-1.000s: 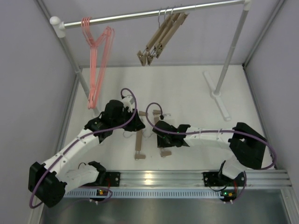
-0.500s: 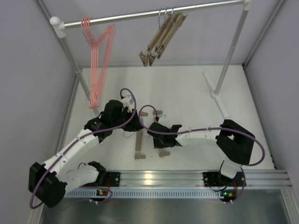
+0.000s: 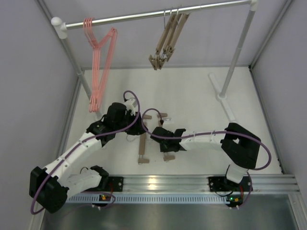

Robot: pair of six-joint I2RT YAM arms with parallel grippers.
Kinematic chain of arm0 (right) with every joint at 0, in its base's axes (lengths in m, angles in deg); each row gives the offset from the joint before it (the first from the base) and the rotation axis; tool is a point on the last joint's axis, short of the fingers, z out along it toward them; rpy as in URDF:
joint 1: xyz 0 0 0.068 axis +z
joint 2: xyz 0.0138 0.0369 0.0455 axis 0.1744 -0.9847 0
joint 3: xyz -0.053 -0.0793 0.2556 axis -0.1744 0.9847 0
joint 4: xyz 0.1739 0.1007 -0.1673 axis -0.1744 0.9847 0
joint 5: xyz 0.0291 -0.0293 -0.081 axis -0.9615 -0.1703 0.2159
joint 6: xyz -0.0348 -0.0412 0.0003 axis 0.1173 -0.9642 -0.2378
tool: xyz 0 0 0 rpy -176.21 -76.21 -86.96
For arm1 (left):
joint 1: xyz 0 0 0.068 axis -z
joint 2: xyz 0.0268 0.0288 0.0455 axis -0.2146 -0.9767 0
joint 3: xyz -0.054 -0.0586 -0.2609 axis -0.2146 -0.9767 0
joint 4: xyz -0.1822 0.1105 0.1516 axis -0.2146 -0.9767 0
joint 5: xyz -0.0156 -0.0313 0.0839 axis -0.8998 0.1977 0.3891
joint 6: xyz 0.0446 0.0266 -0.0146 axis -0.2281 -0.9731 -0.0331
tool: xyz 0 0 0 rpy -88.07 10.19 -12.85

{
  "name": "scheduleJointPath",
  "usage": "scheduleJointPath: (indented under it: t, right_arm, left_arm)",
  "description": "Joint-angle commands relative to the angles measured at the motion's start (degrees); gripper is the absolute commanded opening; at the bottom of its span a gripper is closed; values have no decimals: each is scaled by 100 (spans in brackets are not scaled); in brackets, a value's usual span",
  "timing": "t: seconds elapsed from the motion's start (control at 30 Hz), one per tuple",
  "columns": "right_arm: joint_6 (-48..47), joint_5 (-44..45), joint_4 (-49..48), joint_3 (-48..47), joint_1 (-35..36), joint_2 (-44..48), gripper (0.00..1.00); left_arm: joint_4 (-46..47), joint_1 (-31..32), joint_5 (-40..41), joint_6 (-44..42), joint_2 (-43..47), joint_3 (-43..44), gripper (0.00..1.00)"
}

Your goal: Organize the hangers

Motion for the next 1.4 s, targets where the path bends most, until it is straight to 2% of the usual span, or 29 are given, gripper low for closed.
scheduleJointPath:
  t: [0.0,0.33,0.5,0.8,1.07,1.37]
  right_arm:
    - [142,429,602,289,112,374,2]
    - [389,553,1209,773,-72,1982,0]
    - [179,255,1280,922,-607,3176,0]
    - [-445,-1072,1271,966,-2233,4382,0]
    - [-552,-2197,1218,1142,-3191,4655,0]
    - [-130,-4244,507,1599,-4501,4875,0]
  left_arm:
    - [32,-40,-34,-121,7,225,36]
    - [41,-66,-52,-147,-28,243,36]
    - [41,-66,-43,-165,-19,234,36]
    - [32,-75,-61,-200,60,216,36]
    - [32,-92,-113,-174,104,199,36]
    - [41,-84,-184,-112,51,225,35]
